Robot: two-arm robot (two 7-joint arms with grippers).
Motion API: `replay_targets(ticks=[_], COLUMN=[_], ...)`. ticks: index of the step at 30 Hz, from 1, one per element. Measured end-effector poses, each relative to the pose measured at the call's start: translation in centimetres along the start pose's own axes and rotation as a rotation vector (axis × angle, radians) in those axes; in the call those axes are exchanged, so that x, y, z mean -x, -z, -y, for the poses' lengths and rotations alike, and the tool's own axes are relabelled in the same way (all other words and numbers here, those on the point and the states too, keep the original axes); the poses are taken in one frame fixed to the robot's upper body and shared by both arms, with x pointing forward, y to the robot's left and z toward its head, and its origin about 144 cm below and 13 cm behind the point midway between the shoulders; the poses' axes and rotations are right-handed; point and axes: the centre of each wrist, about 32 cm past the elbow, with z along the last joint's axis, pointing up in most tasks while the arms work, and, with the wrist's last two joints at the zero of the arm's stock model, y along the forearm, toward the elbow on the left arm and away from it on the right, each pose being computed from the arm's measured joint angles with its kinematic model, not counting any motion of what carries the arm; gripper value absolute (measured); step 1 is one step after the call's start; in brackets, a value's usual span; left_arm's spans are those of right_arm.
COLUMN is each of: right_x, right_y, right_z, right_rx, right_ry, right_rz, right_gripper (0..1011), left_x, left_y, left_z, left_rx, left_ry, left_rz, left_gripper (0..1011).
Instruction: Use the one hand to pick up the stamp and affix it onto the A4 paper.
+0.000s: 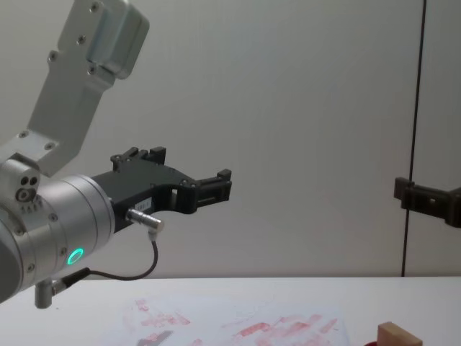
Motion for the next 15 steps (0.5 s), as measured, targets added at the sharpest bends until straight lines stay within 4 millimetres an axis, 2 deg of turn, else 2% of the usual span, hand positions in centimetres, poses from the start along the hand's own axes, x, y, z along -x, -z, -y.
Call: replay_targets(ticks=[15], right_x=[-1.0], right_y=[0.5], right_z=[0.6], right_rx=[0.08], right_ry=[0.011], right_rz=[0.006], right_gripper=[1001], left_x=[0.0], left_y=[0.0], left_z=[0.0], left_rx=[0.0], left_ry=[0.0], left_rz=[0.0], left_gripper=[1002])
